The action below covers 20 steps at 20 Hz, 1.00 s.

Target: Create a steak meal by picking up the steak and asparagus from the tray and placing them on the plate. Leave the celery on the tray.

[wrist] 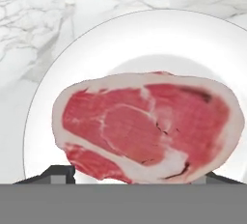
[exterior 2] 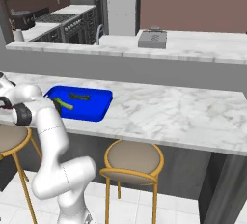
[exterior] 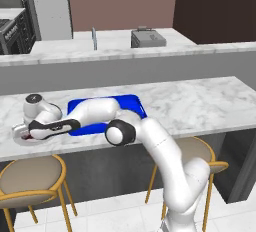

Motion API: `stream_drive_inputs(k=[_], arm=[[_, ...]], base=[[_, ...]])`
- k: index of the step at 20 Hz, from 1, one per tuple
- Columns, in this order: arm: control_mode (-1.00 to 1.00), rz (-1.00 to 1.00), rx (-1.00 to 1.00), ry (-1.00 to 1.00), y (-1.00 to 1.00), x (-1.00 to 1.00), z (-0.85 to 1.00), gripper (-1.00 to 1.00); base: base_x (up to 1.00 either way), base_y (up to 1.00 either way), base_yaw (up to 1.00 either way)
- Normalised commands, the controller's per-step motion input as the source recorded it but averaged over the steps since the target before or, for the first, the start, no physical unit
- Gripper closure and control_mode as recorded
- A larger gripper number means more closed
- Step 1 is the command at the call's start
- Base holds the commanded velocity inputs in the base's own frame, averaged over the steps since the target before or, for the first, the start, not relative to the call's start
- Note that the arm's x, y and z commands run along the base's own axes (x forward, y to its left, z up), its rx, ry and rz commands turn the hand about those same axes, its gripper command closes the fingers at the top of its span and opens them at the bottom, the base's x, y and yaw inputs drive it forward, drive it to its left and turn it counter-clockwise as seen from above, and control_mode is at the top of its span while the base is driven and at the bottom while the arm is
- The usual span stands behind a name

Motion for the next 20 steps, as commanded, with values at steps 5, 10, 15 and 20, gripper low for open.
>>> stream_drive_inputs(k=[5,10,15,20], arm=[[-1.00,0.00,0.00,0.00,-0.08,0.02,-0.09,-1.00],[-1.00,0.00,0.00,0.00,-0.51,-0.12,-0.02,-1.00],[-1.00,0.00,0.00,-0.05,-0.52,-0.23,-0.09,-1.00],[-1.00,0.00,0.05,-0.09,-0.86,-0.61,-0.01,-1.00]], base=[[0.00,0.00,0.00],[0.00,0.00,0.00],[0.00,0.00,0.00],[0.00,0.00,0.00]])
